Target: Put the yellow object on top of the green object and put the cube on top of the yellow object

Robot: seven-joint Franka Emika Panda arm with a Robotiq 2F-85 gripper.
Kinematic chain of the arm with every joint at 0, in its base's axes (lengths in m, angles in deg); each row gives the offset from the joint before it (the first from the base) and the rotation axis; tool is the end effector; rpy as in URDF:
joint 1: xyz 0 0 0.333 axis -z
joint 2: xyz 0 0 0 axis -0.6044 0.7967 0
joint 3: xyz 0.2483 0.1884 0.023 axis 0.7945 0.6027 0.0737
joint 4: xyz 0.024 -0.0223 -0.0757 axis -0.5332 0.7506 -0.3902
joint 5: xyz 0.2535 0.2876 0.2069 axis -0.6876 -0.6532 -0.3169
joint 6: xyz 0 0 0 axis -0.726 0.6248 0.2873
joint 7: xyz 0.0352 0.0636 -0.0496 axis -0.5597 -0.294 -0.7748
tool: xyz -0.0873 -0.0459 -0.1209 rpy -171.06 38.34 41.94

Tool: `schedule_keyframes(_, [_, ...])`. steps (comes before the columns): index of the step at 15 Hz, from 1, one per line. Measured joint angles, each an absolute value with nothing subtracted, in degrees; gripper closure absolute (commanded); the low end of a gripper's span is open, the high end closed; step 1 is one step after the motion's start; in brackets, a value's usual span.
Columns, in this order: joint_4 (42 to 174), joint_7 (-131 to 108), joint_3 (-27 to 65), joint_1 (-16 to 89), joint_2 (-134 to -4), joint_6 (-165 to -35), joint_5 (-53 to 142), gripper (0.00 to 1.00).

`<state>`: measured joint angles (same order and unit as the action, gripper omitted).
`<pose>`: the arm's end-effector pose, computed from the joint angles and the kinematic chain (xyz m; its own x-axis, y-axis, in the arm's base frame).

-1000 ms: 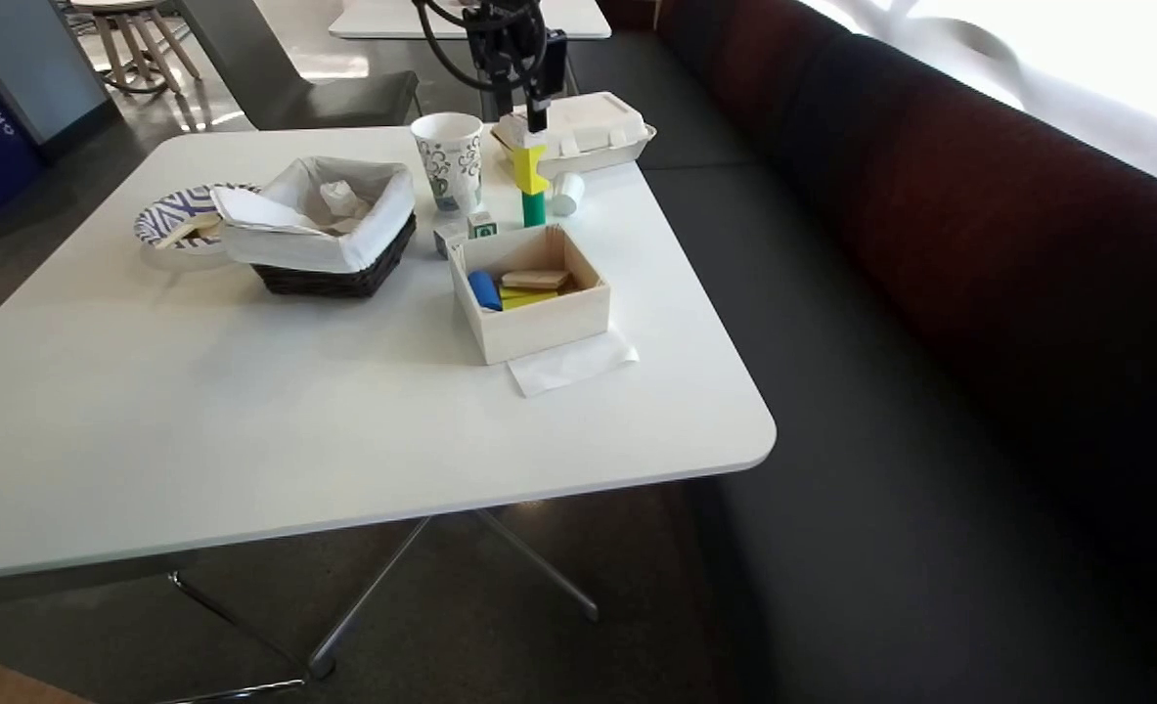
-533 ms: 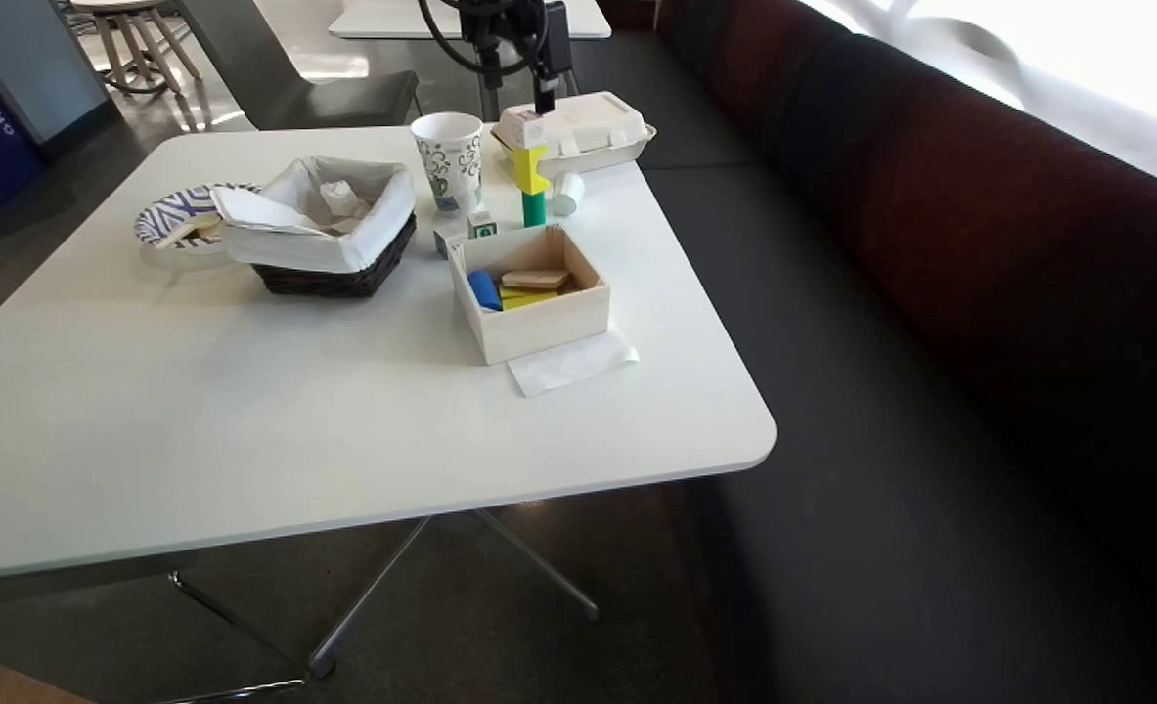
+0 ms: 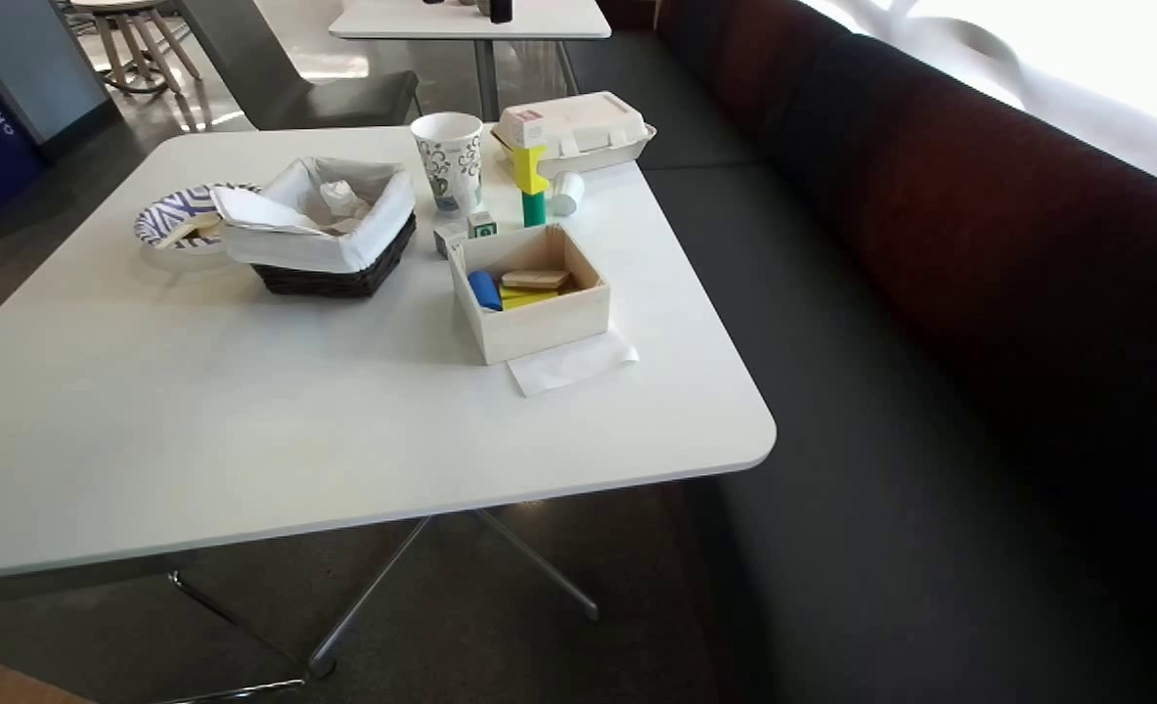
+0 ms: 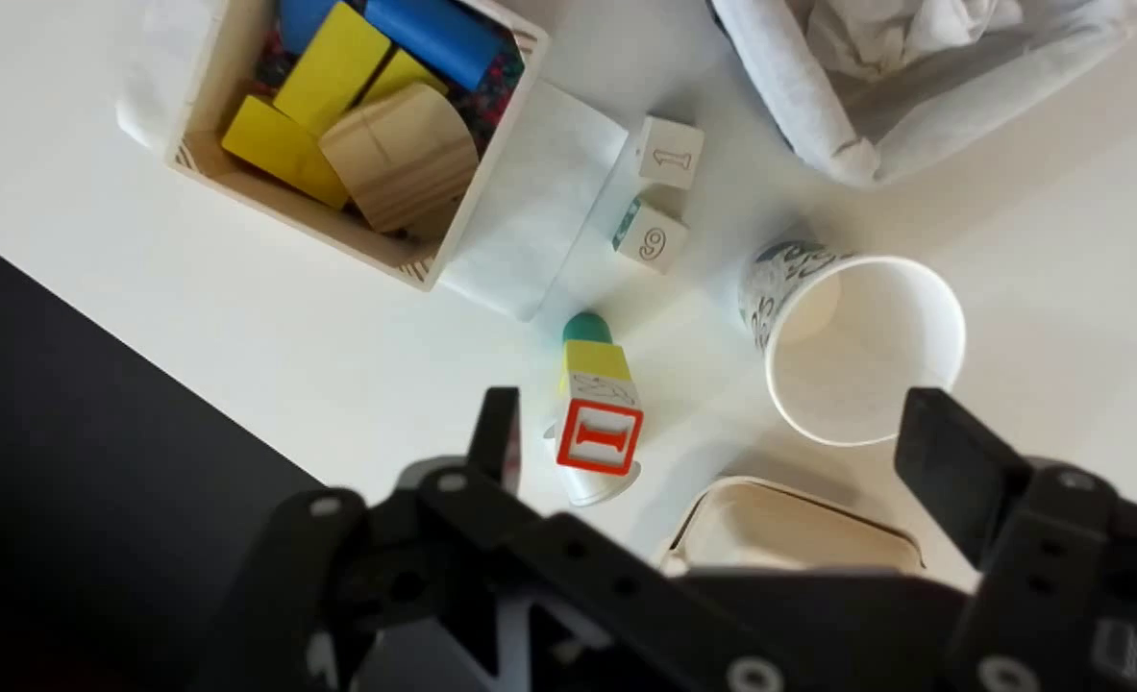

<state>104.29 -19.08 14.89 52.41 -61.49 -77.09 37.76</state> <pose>0.6624 -0.2675 0.3371 0.9328 -0.3599 -0.0172 -0.3601 -0.9329 -0.0098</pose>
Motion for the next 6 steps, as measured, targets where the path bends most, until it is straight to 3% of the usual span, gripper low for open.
schedule_keyframes(6, [105.59,-20.55,14.78,52.41,-63.56,-75.29,38.04,0.00])
